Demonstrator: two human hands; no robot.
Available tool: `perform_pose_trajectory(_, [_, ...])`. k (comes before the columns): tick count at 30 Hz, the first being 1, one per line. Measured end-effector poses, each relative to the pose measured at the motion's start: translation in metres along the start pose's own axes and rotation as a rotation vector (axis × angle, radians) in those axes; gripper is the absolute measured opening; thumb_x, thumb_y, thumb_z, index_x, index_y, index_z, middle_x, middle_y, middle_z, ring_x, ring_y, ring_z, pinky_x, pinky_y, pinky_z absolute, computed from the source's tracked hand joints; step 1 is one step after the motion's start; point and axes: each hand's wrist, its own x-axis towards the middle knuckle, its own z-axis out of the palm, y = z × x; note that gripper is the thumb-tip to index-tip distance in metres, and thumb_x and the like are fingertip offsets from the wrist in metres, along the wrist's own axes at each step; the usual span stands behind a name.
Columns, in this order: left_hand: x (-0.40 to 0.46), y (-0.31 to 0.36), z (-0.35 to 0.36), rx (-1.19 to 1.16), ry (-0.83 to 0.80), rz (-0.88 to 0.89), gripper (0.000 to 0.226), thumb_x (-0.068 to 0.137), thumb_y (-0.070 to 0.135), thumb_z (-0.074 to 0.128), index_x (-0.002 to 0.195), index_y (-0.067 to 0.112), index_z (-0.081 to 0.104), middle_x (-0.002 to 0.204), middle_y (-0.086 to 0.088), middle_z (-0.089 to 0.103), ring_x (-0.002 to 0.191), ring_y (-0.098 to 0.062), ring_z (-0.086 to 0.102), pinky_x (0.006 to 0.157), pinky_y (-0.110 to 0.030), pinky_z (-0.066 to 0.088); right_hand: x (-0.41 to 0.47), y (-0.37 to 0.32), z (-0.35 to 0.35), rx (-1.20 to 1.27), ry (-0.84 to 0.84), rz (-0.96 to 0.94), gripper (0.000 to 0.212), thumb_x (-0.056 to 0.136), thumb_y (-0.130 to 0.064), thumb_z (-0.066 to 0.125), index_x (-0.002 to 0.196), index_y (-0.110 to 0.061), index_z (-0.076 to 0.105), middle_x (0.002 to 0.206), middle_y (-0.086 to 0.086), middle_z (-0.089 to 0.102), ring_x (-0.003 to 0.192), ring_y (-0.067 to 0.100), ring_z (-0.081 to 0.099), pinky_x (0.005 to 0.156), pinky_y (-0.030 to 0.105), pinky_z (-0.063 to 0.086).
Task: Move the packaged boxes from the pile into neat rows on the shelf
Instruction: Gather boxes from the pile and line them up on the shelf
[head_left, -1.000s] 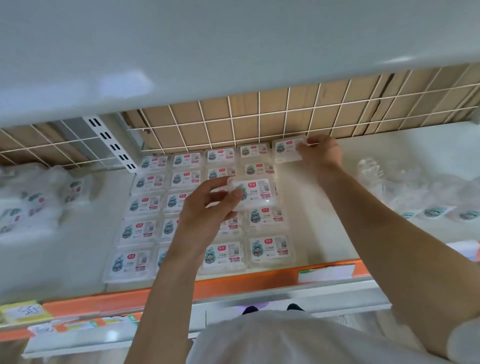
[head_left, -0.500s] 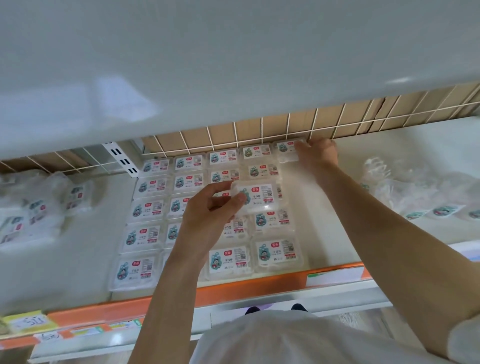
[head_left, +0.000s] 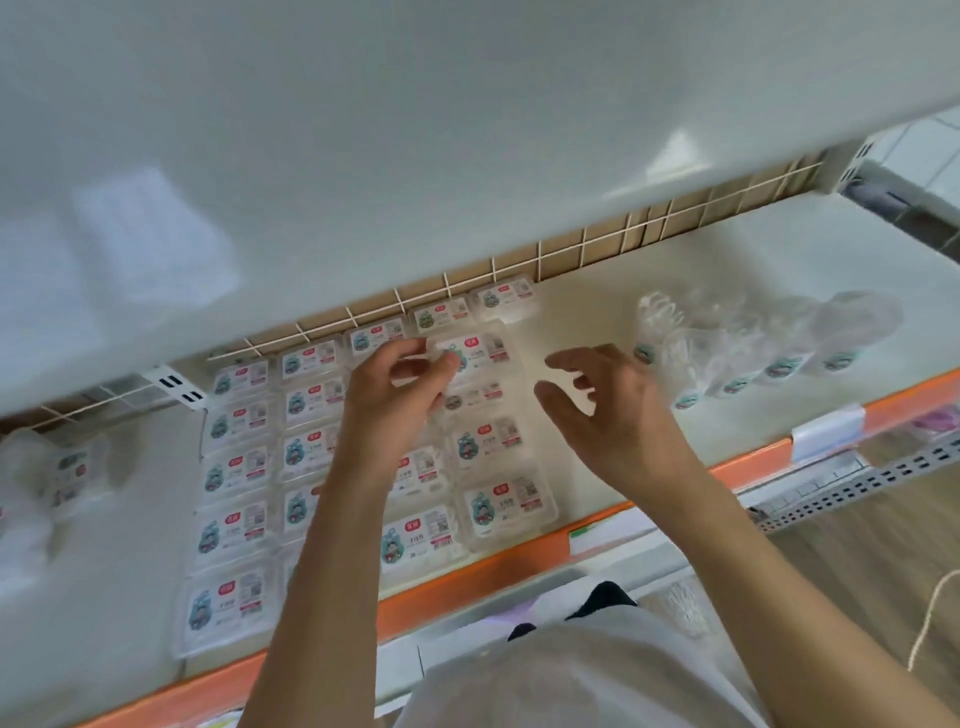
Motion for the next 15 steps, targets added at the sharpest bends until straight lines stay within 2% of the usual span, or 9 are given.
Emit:
perform_pose_trajectory(5, [0.014,0.002,0.029,0.071,-0.003,0.032,0.031,0.086,0.034,0.077,0.114,0.025,0.065,0.097,0.006,0.073,0.083,-0.012,0.074,0.082,-0.033,0.062,-0.02,0.011,-0.017,0.016,-0.057,0.031,0.033,0.093,-0.031,0.067,0.125,-0.021,0.068,0.119,-0.002,0.064,0.095,0.013,0.064,0.084,0.029,0.055])
perform_pose_trajectory(7, [0.018,0.002,0.041,0.109,0.006,0.056,0.034,0.086,0.036,0.077,0.116,0.025,0.065,0.099,0.008,0.072,0.086,-0.01,0.073,0.081,-0.031,0.061,-0.021,0.016,-0.023,0.032,-0.075,0.035,0.033,0.093,-0.03,0.067,0.125,-0.022,0.068,0.119,-0.002,0.064,0.096,0.013,0.064,0.085,0.03,0.055])
perform_pose_trajectory(10, [0.026,0.002,0.055,0.157,0.036,0.062,0.039,0.085,0.039,0.076,0.12,0.025,0.064,0.101,0.01,0.07,0.089,-0.008,0.07,0.067,-0.019,0.058,-0.021,0.021,-0.031,0.053,-0.093,0.032,0.032,0.094,-0.03,0.067,0.125,-0.022,0.068,0.119,-0.003,0.064,0.098,0.012,0.064,0.084,0.029,0.055])
perform_pose_trajectory(13, [0.035,0.001,0.066,0.228,0.08,0.075,0.042,0.084,0.043,0.076,0.121,0.025,0.066,0.103,0.008,0.07,0.09,-0.006,0.068,0.065,-0.018,0.054,-0.018,0.025,-0.035,0.054,-0.108,0.01,0.032,0.093,-0.03,0.067,0.124,-0.022,0.068,0.117,-0.003,0.064,0.095,0.012,0.064,0.083,0.031,0.055])
perform_pose_trajectory(15, [0.04,-0.001,0.072,0.273,0.097,0.081,0.042,0.086,0.044,0.074,0.122,0.025,0.065,0.105,0.008,0.069,0.086,-0.001,0.065,0.06,-0.012,0.048,-0.016,0.027,-0.036,0.059,-0.118,-0.01,0.032,0.093,-0.029,0.067,0.124,-0.021,0.068,0.117,-0.002,0.064,0.093,0.014,0.065,0.082,0.032,0.055])
